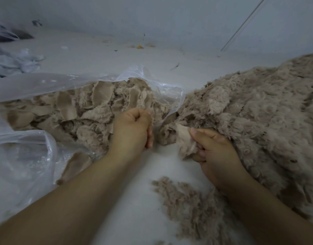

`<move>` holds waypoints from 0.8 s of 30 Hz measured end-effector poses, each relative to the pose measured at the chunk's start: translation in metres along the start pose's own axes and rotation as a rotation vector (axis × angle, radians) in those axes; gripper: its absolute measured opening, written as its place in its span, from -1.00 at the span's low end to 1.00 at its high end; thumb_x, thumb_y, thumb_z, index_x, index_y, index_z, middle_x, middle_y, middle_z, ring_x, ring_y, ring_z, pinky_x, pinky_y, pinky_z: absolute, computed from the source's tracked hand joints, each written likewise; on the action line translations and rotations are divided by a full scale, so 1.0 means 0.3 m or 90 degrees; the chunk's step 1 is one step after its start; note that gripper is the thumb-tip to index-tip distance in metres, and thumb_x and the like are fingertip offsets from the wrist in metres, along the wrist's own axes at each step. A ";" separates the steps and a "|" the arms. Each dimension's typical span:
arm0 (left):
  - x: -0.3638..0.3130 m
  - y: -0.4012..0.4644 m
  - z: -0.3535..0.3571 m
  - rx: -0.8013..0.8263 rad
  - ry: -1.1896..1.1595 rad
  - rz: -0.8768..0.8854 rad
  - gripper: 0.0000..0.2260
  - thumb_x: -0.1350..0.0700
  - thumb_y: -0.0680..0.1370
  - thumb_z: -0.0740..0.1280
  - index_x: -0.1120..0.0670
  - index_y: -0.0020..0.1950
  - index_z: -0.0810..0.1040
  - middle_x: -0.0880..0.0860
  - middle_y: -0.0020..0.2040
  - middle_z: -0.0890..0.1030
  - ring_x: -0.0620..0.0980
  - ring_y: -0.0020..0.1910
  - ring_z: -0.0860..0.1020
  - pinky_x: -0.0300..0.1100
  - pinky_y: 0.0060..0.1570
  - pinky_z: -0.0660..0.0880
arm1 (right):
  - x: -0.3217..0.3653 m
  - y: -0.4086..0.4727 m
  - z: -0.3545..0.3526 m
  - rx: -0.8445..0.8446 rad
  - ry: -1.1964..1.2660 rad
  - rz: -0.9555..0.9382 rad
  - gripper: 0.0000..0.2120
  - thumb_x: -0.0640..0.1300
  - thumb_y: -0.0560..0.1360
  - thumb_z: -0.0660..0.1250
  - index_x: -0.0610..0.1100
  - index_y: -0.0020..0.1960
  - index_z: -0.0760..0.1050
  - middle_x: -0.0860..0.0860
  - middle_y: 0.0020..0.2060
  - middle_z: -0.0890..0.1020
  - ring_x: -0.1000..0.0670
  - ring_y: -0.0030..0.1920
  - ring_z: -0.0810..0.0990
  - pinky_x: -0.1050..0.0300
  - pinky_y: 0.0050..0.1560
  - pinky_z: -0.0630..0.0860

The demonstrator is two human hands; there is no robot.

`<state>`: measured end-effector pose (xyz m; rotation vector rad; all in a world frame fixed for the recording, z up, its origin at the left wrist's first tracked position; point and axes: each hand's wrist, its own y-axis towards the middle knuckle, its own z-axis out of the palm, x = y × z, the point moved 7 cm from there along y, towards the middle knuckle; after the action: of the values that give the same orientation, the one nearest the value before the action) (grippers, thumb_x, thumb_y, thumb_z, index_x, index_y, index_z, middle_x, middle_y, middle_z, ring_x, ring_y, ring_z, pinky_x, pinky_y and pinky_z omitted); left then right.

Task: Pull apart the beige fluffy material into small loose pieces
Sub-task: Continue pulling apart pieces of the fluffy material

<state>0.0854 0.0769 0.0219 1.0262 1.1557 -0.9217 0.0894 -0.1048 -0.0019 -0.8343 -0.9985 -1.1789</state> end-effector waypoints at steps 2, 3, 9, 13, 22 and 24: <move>0.016 -0.013 0.027 0.089 0.011 -0.037 -0.62 0.04 0.57 0.35 0.08 -0.42 0.42 0.09 -0.56 0.38 0.00 -0.68 0.27 -0.34 -0.60 0.19 | 0.000 0.005 -0.003 0.001 -0.039 -0.030 -0.75 -0.18 0.59 0.24 -0.22 -0.20 0.59 0.11 -0.58 0.42 0.20 -0.60 0.33 0.36 -0.58 0.28; 0.025 -0.029 0.054 0.144 0.020 -0.060 -0.63 -0.04 0.52 0.40 0.12 -0.40 0.44 0.10 -0.56 0.38 0.00 -0.69 0.27 -0.36 -0.61 0.19 | 0.001 0.007 -0.001 0.007 -0.061 -0.041 -0.75 -0.12 0.55 0.28 -0.16 -0.22 0.64 0.10 -0.56 0.34 0.16 -0.57 0.25 0.32 -0.56 0.22; 0.053 -0.071 0.132 0.236 0.108 -0.100 -0.69 0.12 0.48 0.48 0.14 -0.35 0.42 0.02 -0.62 0.36 -0.05 -0.70 0.29 -0.37 -0.62 0.22 | 0.001 0.009 0.011 0.040 -0.075 -0.034 -0.73 -0.03 0.51 0.30 -0.07 -0.29 0.65 -0.02 -0.49 0.33 0.14 -0.54 0.19 0.29 -0.55 0.19; 0.040 -0.049 0.093 0.211 0.128 -0.124 -0.77 0.28 0.53 0.38 0.14 -0.32 0.48 0.08 -0.58 0.41 -0.05 -0.70 0.31 -0.38 -0.64 0.21 | 0.003 0.011 0.009 0.020 -0.060 -0.040 -0.55 -0.15 0.61 0.22 0.01 -0.43 0.58 0.08 -0.54 0.26 0.14 -0.55 0.17 0.29 -0.56 0.18; 0.033 -0.059 0.111 0.278 0.031 -0.151 -0.87 0.21 0.41 0.34 0.07 -0.33 0.51 0.08 -0.52 0.42 0.00 -0.64 0.29 -0.36 -0.59 0.14 | -0.008 0.018 -0.001 0.039 -0.085 -0.030 -0.71 -0.04 0.34 0.40 -0.30 -0.19 0.59 -0.06 -0.45 0.31 0.12 -0.54 0.19 0.28 -0.56 0.16; 0.039 -0.058 0.109 0.265 -0.014 -0.163 -0.91 0.19 0.36 0.32 0.07 -0.35 0.52 0.09 -0.53 0.40 0.00 -0.63 0.28 -0.30 -0.57 0.11 | -0.014 0.019 -0.006 0.038 -0.095 -0.022 -0.69 -0.07 0.35 0.40 -0.35 -0.17 0.57 -0.07 -0.44 0.31 0.10 -0.54 0.18 0.27 -0.56 0.16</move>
<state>0.0797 0.0403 0.0108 1.2109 1.1167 -1.4153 0.0950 -0.1038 -0.0064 -0.8697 -1.1689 -1.1222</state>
